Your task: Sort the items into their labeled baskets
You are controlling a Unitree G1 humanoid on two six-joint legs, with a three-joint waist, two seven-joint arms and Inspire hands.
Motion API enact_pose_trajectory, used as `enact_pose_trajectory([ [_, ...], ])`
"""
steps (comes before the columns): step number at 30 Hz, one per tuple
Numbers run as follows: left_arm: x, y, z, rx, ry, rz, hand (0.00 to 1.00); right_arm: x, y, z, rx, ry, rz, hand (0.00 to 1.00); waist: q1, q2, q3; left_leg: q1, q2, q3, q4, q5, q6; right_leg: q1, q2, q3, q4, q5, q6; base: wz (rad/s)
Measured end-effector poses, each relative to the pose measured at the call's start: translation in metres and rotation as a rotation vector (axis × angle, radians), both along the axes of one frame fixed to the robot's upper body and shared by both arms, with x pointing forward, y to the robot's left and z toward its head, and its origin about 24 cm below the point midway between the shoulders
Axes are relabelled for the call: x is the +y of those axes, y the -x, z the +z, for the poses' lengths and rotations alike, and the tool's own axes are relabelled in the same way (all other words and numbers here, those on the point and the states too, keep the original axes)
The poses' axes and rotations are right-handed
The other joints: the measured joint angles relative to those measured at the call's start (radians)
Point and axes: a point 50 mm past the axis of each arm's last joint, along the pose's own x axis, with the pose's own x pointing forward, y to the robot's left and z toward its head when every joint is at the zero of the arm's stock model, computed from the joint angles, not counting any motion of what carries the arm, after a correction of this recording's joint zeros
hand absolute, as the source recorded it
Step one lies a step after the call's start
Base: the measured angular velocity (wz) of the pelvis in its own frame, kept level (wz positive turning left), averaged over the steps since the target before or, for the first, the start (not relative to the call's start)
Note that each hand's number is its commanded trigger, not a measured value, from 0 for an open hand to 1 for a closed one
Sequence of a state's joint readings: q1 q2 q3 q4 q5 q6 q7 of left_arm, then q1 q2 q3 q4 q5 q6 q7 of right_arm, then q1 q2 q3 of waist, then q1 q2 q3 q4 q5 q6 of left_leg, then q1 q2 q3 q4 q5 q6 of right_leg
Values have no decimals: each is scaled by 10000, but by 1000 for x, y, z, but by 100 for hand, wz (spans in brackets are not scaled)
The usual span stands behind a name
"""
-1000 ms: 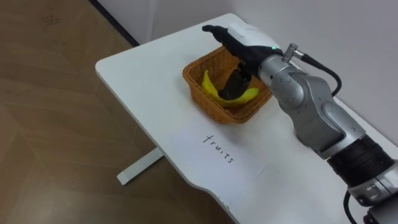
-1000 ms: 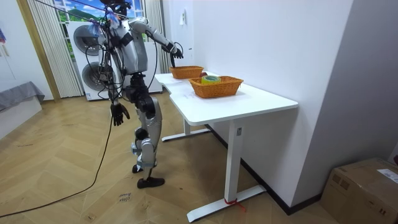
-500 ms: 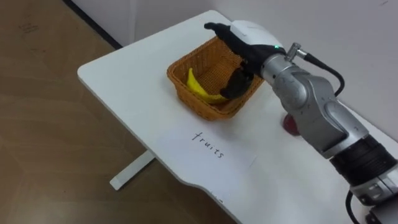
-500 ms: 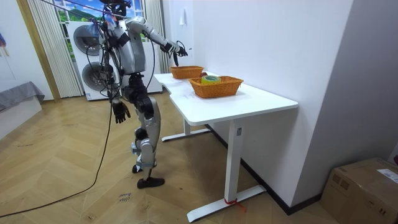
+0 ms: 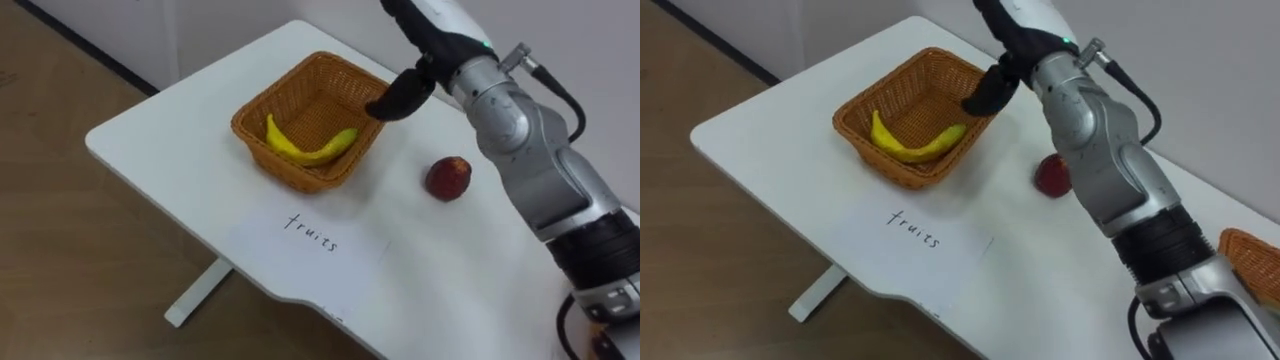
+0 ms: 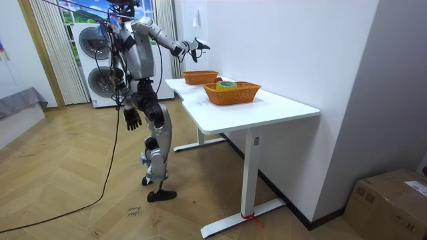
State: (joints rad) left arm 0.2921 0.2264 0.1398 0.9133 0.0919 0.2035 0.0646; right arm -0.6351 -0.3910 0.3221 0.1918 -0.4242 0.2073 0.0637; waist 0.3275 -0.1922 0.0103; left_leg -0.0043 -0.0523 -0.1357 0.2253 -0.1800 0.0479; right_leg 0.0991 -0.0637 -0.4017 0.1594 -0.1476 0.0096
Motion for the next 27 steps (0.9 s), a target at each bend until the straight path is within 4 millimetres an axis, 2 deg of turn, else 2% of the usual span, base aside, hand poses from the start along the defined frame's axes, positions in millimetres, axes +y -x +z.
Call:
enact_pose_trajectory([
  [2, -4, -3, -1, -76, 97, 7, 0, -8, 0, 4, -338, -445, -323, 0, -22, 185, 6, 71, 5, 13, -3, 6, 11, 1, -27, 12, 132, -2, 3, 0],
  [5, -6, -4, -2, -155, 159, -33, 0, -13, 0, 8, -715, -798, -519, 0, -66, 325, 4, 127, 8, 82, -27, 3, 19, 28, -40, 0, 134, -13, 22, -7],
  [7, -9, -7, -3, -204, 211, -175, 0, -14, 0, 9, -845, -1212, -538, 0, -224, 393, 7, 136, 8, 82, -18, 3, 19, 55, -44, -4, 133, -13, 21, 0],
  [9, -11, -7, -3, -173, 278, -278, 0, -16, 2, 4, -777, -1752, -601, 0, -273, 465, -9, 185, 9, 109, -12, 3, 20, 104, -43, 16, 131, -12, 22, 0],
  [11, -13, -8, -4, -154, 332, -447, 0, -20, 5, -7, -392, -2235, -714, 0, -371, 563, -6, 251, 8, 114, -6, -13, 42, 170, -55, 20, 137, -13, 23, 0],
  [14, -16, -9, -4, -219, 392, -455, 0, -22, 7, -14, -140, -2413, -776, 0, -537, 680, 15, 219, -2, 142, -7, -22, 53, 112, -74, 84, 172, -19, 33, -3],
  [18, -19, -15, -4, -426, 456, -509, 0, -31, 8, -15, -175, -2739, -1106, 0, -588, 762, -42, 172, 15, 204, -12, -15, 53, -8, -76, 149, 267, -19, 32, -6],
  [22, -22, -16, -3, -591, 504, -523, 0, -34, 8, -13, -413, -3104, -1363, 0, -796, 873, -104, 366, 14, 186, -54, 15, 71, 170, -75, 141, 264, -33, 54, 2],
  [27, -25, -22, -3, -815, 515, -513, 0, -36, 8, -14, -195, -3829, -1377, 0, -975, 871, -106, 547, 15, 185, -116, 18, 67, 333, -76, 173, 261, -55, 84, 0],
])
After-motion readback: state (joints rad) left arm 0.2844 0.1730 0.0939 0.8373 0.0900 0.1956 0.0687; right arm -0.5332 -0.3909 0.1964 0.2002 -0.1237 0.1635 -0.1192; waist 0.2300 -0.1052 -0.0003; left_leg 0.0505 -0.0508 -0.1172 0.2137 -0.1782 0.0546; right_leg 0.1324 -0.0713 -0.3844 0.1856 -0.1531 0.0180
